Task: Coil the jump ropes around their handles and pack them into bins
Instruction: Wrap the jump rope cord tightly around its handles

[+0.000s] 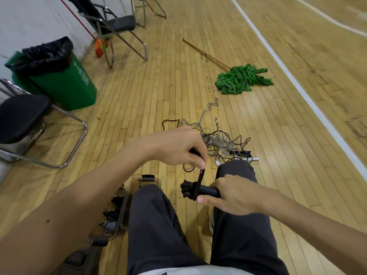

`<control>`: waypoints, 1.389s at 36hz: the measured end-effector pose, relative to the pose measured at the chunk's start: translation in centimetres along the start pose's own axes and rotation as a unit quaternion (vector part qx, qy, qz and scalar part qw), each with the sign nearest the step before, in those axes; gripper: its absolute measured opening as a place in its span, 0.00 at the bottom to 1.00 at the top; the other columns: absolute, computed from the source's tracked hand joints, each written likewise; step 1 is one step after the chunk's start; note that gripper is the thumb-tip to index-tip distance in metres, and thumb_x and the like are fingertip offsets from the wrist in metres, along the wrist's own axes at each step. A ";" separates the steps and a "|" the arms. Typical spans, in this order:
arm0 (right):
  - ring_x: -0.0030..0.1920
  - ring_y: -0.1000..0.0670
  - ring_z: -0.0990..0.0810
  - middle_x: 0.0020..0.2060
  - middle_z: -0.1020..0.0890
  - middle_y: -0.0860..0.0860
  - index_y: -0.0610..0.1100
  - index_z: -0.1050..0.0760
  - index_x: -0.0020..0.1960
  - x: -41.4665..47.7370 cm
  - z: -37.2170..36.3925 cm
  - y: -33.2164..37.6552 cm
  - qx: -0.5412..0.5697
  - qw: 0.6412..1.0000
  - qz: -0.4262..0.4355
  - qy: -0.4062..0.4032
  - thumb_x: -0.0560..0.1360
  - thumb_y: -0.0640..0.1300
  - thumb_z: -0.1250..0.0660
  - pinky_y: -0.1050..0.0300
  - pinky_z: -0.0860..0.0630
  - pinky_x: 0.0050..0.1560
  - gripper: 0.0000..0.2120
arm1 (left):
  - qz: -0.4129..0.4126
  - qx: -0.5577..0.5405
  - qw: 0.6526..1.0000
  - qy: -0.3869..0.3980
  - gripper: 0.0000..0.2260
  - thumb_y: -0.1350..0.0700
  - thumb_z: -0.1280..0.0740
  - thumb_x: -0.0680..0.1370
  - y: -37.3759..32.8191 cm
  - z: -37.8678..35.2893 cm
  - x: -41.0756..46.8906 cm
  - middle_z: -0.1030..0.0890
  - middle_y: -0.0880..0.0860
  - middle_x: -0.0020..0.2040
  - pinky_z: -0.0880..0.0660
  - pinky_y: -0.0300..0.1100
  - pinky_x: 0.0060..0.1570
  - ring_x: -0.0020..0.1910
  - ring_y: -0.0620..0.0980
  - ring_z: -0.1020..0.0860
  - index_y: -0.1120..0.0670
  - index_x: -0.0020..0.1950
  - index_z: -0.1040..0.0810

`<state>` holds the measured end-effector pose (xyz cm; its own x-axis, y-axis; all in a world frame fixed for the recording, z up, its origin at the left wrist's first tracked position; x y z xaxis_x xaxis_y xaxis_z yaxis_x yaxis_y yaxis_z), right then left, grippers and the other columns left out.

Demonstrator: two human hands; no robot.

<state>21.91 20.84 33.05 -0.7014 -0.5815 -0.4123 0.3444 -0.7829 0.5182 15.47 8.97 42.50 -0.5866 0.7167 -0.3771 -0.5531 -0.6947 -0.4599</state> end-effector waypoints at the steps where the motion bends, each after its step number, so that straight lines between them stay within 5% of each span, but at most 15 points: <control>1: 0.31 0.49 0.25 0.32 0.24 0.47 0.41 0.24 0.45 -0.3 0.1 0.2 -0.003 1.000 0.005 -0.001 0.72 0.75 0.49 0.51 0.24 0.38 0.37 | -0.002 -0.022 1.000 0.001 0.06 0.54 0.29 0.79 0.2 0.1 0.0 0.15 0.44 0.42 0.24 0.36 0.45 0.43 0.40 0.19 0.53 0.52 0.14; 6: 0.30 0.50 0.25 0.31 0.23 0.49 0.44 0.24 0.44 -1.3 0.7 1.7 0.002 0.999 0.041 -0.010 0.73 0.75 0.46 0.53 0.26 0.37 0.34 | -0.025 -0.159 0.987 0.010 0.06 0.60 0.27 0.76 1.4 -0.2 0.0 0.15 0.54 0.41 0.22 0.40 0.42 0.40 0.50 0.18 0.60 0.50 0.14; 10: 0.31 0.52 0.27 0.31 0.25 0.51 0.48 0.26 0.44 -2.0 1.0 2.5 0.027 0.997 0.073 -0.007 0.77 0.67 0.36 0.60 0.30 0.35 0.21 | -0.039 -0.256 0.966 -0.008 0.08 0.61 0.25 0.74 2.2 -0.7 0.1 0.15 0.60 0.42 0.20 0.45 0.45 0.42 0.59 0.17 0.64 0.50 0.16; 15: 0.31 0.49 0.28 0.29 0.27 0.51 0.49 0.29 0.41 -2.5 2.2 3.5 0.072 0.993 0.086 -0.026 0.79 0.54 0.32 0.54 0.30 0.36 0.12 | -0.053 -0.381 0.922 -0.036 0.05 0.61 0.25 0.72 2.9 -1.9 0.3 0.17 0.52 0.36 0.23 0.39 0.38 0.34 0.49 0.21 0.59 0.45 0.17; 21: 0.27 0.53 0.34 0.27 0.31 0.53 0.43 0.30 0.40 -2.2 5.3 3.3 0.157 0.981 0.080 -0.079 0.79 0.50 0.30 0.60 0.37 0.30 0.15 | -0.017 -0.456 0.880 -0.133 0.14 0.36 0.24 0.68 4.7 -3.8 1.2 0.19 0.47 0.36 0.26 0.42 0.42 0.37 0.46 0.23 0.46 0.39 0.17; 24: 0.27 0.53 0.33 0.26 0.31 0.54 0.49 0.25 0.40 -2.0 6.4 2.7 0.215 0.968 0.083 -0.096 0.79 0.50 0.30 0.61 0.37 0.30 0.11 | -0.002 -0.435 0.884 -0.174 0.04 0.53 0.28 0.77 4.6 -4.1 1.1 0.19 0.46 0.37 0.25 0.39 0.42 0.39 0.41 0.22 0.48 0.42 0.18; 26: 0.27 0.55 0.34 0.25 0.30 0.56 0.61 0.22 0.36 -1.9 7.2 2.8 0.267 0.952 0.099 -0.108 0.79 0.47 0.30 0.63 0.36 0.30 0.15 | 0.013 -0.421 0.881 -0.217 0.10 0.62 0.35 0.81 4.3 -4.0 0.8 0.23 0.49 0.35 0.26 0.33 0.37 0.34 0.38 0.24 0.52 0.41 0.21; 28: 0.28 0.53 0.34 0.26 0.31 0.55 0.61 0.22 0.35 -1.9 8.5 2.8 0.309 0.934 0.109 -0.146 0.80 0.46 0.30 0.59 0.36 0.31 0.17 | 0.014 -0.464 0.855 -0.233 0.12 0.54 0.36 0.81 4.2 -4.5 0.9 0.26 0.52 0.31 0.29 0.38 0.30 0.29 0.44 0.27 0.52 0.38 0.21; 30: 0.28 0.51 0.35 0.27 0.32 0.52 0.48 0.23 0.39 -1.8 9.5 1.8 0.358 0.908 0.104 -0.188 0.79 0.47 0.30 0.56 0.37 0.30 0.11 | 0.011 -0.479 0.843 -0.245 0.16 0.47 0.37 0.80 4.2 -5.1 1.3 0.30 0.50 0.27 0.35 0.39 0.27 0.25 0.46 0.33 0.54 0.37 0.22; 32: 0.26 0.51 0.36 0.26 0.32 0.52 0.40 0.28 0.41 -1.5 10.4 0.6 0.372 0.899 0.078 -0.219 0.79 0.45 0.30 0.57 0.38 0.28 0.13 | 0.016 -0.473 0.840 -0.264 0.18 0.46 0.38 0.80 4.4 -4.9 1.1 0.34 0.50 0.25 0.38 0.38 0.26 0.23 0.45 0.37 0.57 0.37 0.25; 38: 0.24 0.52 0.35 0.25 0.31 0.52 0.41 0.29 0.43 -1.2 12.1 -2.9 0.390 0.871 -0.013 -0.297 0.77 0.45 0.27 0.56 0.36 0.27 0.13 | 0.005 -0.395 0.869 -0.298 0.26 0.45 0.38 0.81 5.6 -3.5 0.2 0.37 0.51 0.26 0.41 0.35 0.25 0.24 0.45 0.40 0.69 0.39 0.30; 43: 0.29 0.48 0.32 0.30 0.29 0.46 0.38 0.24 0.47 0.6 12.5 -6.4 0.381 0.847 -0.094 -0.358 0.76 0.46 0.26 0.51 0.34 0.34 0.12 | 0.100 -0.236 0.911 -0.323 0.29 0.33 0.41 0.79 7.9 -3.3 -0.8 0.32 0.49 0.29 0.37 0.45 0.31 0.28 0.47 0.34 0.60 0.41 0.25; 45: 0.30 0.47 0.32 0.30 0.28 0.46 0.39 0.24 0.47 1.8 11.7 -8.0 0.406 0.826 -0.133 -0.368 0.75 0.45 0.26 0.49 0.35 0.36 0.11 | 0.127 -0.168 0.927 -0.309 0.24 0.35 0.42 0.80 7.9 -3.1 -1.1 0.26 0.50 0.31 0.31 0.49 0.34 0.30 0.47 0.29 0.55 0.43 0.22; 50: 0.29 0.47 0.31 0.31 0.27 0.46 0.41 0.24 0.48 4.0 9.9 -10.7 0.417 0.809 -0.210 -0.357 0.75 0.47 0.26 0.50 0.34 0.36 0.12 | 0.117 0.027 0.950 -0.289 0.15 0.39 0.41 0.82 4.1 -2.1 -2.2 0.21 0.46 0.38 0.26 0.40 0.36 0.35 0.42 0.24 0.49 0.51 0.22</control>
<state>9.23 29.07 33.26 -0.9319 0.2054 -0.2991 -0.3492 -0.2842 0.8929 15.77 4.69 39.78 -0.9157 0.3992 0.0469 -0.3871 -0.8444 -0.3705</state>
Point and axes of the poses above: each hand's wrist, its own x-axis towards the middle knuckle, its own z-axis out of the back of the hand, y = z × x, the point moved 5 cm from there along x, towards the middle knuckle
